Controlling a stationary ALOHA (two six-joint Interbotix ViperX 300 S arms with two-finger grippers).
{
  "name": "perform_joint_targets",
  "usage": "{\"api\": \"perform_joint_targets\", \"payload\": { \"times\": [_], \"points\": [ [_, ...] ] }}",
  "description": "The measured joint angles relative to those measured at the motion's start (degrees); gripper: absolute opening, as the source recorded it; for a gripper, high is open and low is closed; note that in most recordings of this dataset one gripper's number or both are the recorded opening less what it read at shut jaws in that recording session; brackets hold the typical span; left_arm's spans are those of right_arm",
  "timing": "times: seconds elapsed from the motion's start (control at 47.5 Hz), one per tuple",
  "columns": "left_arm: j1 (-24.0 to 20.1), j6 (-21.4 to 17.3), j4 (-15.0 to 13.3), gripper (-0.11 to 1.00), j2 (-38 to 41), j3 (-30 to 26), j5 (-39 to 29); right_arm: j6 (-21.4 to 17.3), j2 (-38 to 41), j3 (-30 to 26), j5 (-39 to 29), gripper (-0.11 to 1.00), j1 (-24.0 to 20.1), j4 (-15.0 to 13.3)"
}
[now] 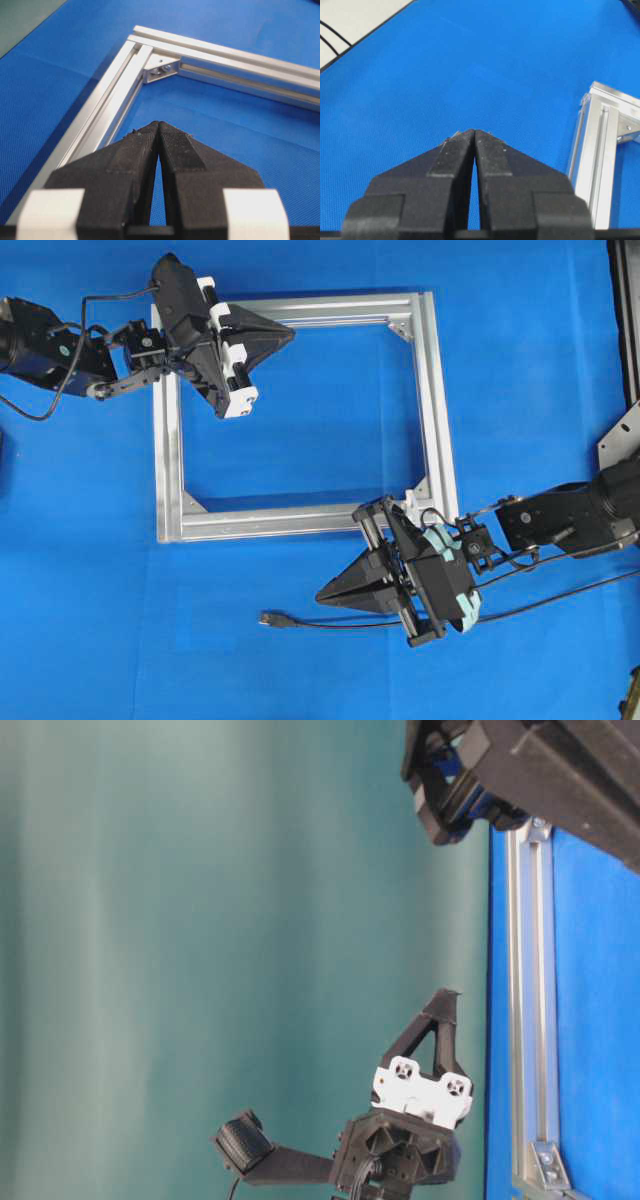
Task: Insert the wire through the string loop located on the right side.
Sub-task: 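Lower the right gripper and grasp the black USB cable near its plug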
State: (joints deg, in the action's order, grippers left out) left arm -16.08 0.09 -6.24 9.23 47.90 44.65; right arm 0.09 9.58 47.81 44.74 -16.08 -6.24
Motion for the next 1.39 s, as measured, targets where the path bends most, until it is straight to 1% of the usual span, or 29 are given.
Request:
{"api": "perform_joint_targets", "payload": {
  "times": [0.126,0.295,0.464,0.506,0.548,0.611,0.653,0.695,0.716,0.822,0.864,0.906,0.99,1.096,1.243,1.391],
  "points": [
    [0.3,-0.1,1.0,0.0,-0.6,0.2,-0.6,-0.5,-1.1,-0.1,-0.5,-0.06,-0.7,0.0],
    [0.3,-0.1,1.1,0.0,-0.8,0.9,-0.7,-1.1,-1.9,-0.1,-1.2,-0.06,-1.9,0.0],
    [0.2,-0.1,1.1,0.0,-0.9,0.9,-0.7,-3.3,-2.3,0.0,-1.4,-0.05,-1.8,0.0],
    [0.3,-0.1,1.2,0.0,-0.9,0.9,-0.7,-3.8,-2.4,0.1,-1.4,-0.03,-1.8,0.0],
    [0.3,-0.1,1.2,0.0,-0.9,0.9,-0.7,-4.1,-2.3,0.2,-1.4,0.01,-1.8,0.0],
    [0.3,-0.1,1.3,0.0,-0.9,0.9,-0.7,-4.5,-2.4,0.1,-1.5,0.11,-1.8,0.0],
    [0.3,-0.1,1.2,0.0,-0.9,0.9,-0.7,-4.6,-2.4,0.1,-1.4,0.2,-1.8,0.0],
    [0.3,-0.1,1.3,0.0,-0.8,0.9,-0.7,-4.5,-2.4,0.1,-1.4,0.31,-1.8,0.0],
    [0.3,0.0,1.2,0.0,-0.9,0.9,-0.7,-4.5,-2.4,0.1,-1.4,0.4,-1.8,0.0],
    [0.3,-0.1,1.3,0.0,-0.9,1.0,-0.7,-4.6,-2.4,0.1,-1.4,0.72,-2.1,0.1],
    [0.3,0.0,1.3,0.0,-0.8,1.0,-0.7,-4.6,-2.3,0.1,-1.4,0.82,-2.3,0.1],
    [0.3,0.0,1.3,0.0,-0.9,1.0,-0.7,-4.6,-2.4,0.1,-1.4,0.91,-2.5,0.1],
    [0.3,-0.1,1.3,0.0,-0.9,0.9,-0.7,-4.6,-2.4,0.1,-1.4,0.88,-2.7,0.3],
    [0.2,-0.1,1.3,0.0,-0.9,1.0,-0.7,-4.6,-2.3,0.2,-1.4,0.9,-2.8,1.3],
    [0.3,-0.1,1.3,0.0,-0.9,1.0,-0.7,-4.6,-2.1,-0.1,-1.4,0.9,-3.2,3.7],
    [0.3,-0.1,1.4,0.0,-0.9,1.0,-0.7,-4.7,-0.1,-1.0,-1.4,0.9,-4.1,5.9]
  ]
}}
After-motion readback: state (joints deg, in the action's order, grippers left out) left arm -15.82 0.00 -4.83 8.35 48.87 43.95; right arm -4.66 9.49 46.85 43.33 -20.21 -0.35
